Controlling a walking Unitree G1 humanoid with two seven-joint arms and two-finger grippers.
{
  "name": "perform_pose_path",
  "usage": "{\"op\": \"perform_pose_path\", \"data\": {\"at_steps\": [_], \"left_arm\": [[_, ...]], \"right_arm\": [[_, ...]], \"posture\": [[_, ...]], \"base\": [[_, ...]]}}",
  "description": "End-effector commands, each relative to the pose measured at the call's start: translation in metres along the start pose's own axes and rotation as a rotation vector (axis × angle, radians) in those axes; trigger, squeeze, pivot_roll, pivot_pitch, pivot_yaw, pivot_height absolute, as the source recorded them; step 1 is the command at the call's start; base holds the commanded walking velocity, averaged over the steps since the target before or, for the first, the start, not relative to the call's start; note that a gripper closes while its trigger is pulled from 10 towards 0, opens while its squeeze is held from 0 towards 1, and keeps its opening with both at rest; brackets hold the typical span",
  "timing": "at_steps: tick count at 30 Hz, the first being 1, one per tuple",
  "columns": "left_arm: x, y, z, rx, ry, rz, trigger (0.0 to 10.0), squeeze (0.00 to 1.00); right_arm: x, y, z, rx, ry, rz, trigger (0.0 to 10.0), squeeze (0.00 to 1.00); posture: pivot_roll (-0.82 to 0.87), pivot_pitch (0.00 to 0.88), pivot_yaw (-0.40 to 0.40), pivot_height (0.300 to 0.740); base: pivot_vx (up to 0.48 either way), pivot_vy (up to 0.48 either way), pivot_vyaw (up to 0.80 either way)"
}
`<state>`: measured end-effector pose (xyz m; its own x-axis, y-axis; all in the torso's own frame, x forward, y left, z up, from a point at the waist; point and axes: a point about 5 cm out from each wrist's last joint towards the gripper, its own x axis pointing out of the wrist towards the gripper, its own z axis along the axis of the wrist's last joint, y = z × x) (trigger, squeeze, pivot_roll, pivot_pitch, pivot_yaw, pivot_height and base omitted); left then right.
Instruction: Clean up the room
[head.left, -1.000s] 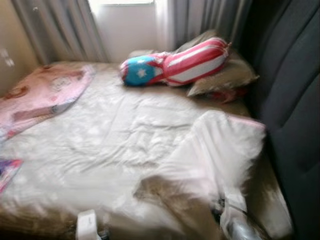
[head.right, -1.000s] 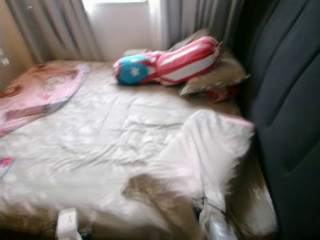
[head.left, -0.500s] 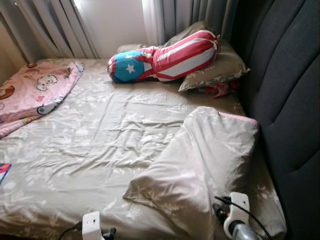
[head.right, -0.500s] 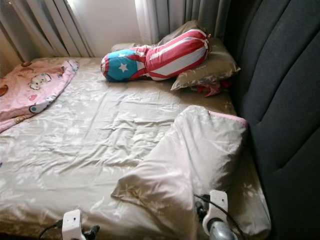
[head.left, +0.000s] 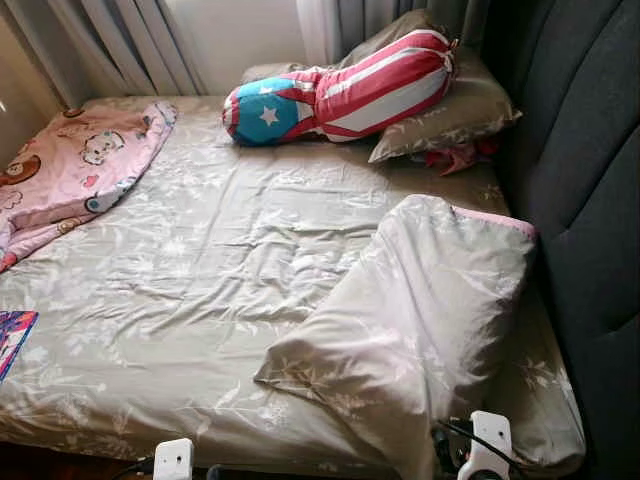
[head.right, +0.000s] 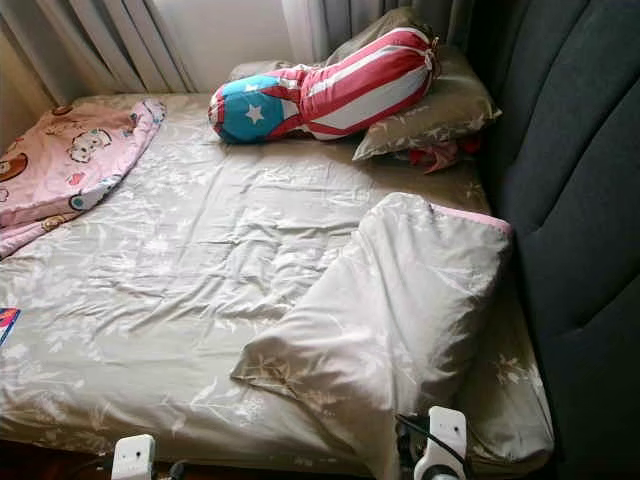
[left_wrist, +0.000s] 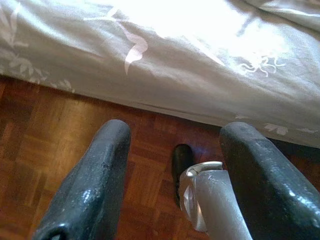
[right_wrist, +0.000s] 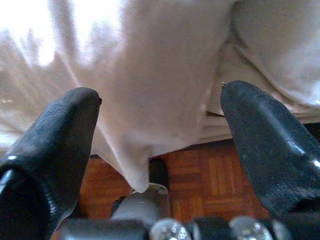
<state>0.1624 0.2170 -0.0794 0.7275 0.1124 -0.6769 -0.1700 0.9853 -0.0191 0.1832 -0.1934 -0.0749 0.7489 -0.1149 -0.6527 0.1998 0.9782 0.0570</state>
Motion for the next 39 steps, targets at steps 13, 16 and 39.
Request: {"op": "perform_pose_path", "data": {"at_steps": [13,16,39], "left_arm": [[0.024,-0.038,0.118,0.081,-0.427,-0.153,10.0,0.0],[0.024,-0.044,0.128,0.066,-0.46,-0.185,10.0,0.0],[-0.007,-0.034,0.144,0.136,-0.634,-0.237,10.0,0.0]], "right_arm": [[0.031,0.017,0.098,0.042,-0.188,0.003,10.0,0.0],[0.033,0.017,0.103,0.048,-0.175,-0.015,10.0,0.0],[0.028,0.028,0.064,0.117,-0.019,-0.021,10.0,0.0]], "posture": [[0.06,0.192,0.106,0.74],[0.08,0.216,0.111,0.74],[0.19,0.305,0.186,0.74]], "base": [[0.0,0.0,0.0],[0.0,0.0,0.0],[0.0,0.0,0.0]]}}
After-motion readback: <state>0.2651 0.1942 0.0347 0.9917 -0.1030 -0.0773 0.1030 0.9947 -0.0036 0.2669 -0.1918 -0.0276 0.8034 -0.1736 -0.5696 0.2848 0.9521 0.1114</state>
